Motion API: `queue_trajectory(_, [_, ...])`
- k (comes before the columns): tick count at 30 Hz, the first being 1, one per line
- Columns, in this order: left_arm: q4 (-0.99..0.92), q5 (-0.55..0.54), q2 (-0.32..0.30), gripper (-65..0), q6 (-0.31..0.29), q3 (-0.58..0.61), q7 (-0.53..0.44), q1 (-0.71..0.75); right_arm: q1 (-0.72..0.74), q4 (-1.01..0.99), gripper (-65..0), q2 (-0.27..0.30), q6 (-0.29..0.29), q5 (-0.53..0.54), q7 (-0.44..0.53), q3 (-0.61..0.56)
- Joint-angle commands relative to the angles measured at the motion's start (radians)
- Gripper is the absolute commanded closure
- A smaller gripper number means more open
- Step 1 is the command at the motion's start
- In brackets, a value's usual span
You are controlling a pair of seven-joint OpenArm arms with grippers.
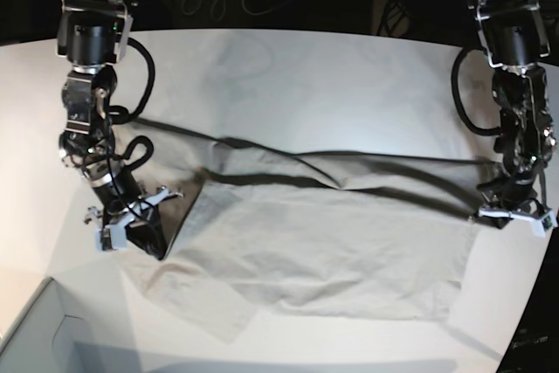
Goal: Layout the t-shirt on the table in an organized manner, then fold the t-shirt properly
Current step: 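Grasp the shirt's side edges with both grippers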
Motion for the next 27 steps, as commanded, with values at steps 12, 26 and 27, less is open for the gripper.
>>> queue_trajectory(12, [0.067, -0.014, -0.034, -42.4, 0.004, 0.075, -0.024, 0.006, 0.033, 0.040, -32.1, 0.010, 0.001, 0.020, -0.044, 0.017])
queue_trajectory(26, [-0.113, -0.012, -0.025, -42.4, -0.002, -0.035, -0.034, 0.110, -0.308, 0.295, -32.5, 0.013, 0.001, 0.023, -0.038, 0.065])
queue_trajectory(27, [-0.123, -0.011, -0.025, -42.4, -0.002, -0.035, -0.034, 0.099, -0.325, 0.298, -32.5, 0.013, 0.001, 0.026, -0.038, 0.065])
